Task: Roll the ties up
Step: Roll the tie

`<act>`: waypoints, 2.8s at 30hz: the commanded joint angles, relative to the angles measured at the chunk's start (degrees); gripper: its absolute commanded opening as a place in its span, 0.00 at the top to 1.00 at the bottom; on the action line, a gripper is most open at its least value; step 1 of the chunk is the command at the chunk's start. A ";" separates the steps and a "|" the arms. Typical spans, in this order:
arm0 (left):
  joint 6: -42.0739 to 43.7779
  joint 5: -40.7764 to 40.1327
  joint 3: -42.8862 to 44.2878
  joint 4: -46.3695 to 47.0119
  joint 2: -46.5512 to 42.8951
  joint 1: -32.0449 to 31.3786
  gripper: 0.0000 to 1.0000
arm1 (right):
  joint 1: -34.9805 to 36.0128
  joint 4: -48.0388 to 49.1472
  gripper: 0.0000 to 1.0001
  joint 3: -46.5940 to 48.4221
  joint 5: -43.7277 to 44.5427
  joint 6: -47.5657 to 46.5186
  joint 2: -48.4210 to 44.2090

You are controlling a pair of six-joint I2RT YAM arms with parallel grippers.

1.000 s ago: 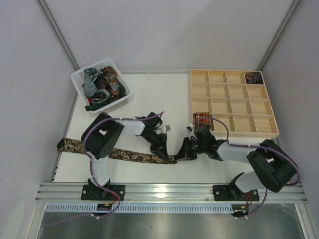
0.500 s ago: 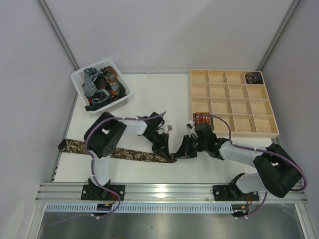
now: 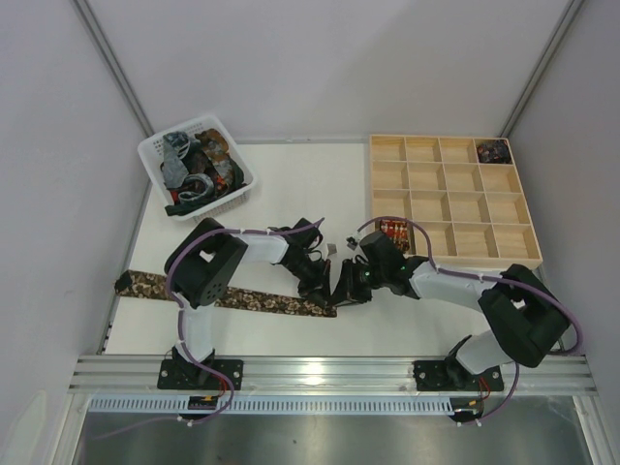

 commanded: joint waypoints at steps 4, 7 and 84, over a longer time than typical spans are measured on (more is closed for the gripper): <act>-1.17 -3.96 0.99 0.22 0.13 -0.46 1.00 | 2.56 -3.29 1.00 5.06 2.79 -0.96 5.08; -1.17 -5.72 0.29 -0.92 -0.40 -0.46 1.00 | 3.00 -3.47 1.00 5.15 4.11 -0.34 6.75; 7.09 -15.39 -9.91 -7.87 -15.25 6.13 1.00 | 4.94 -2.08 0.58 14.21 0.95 -0.96 16.25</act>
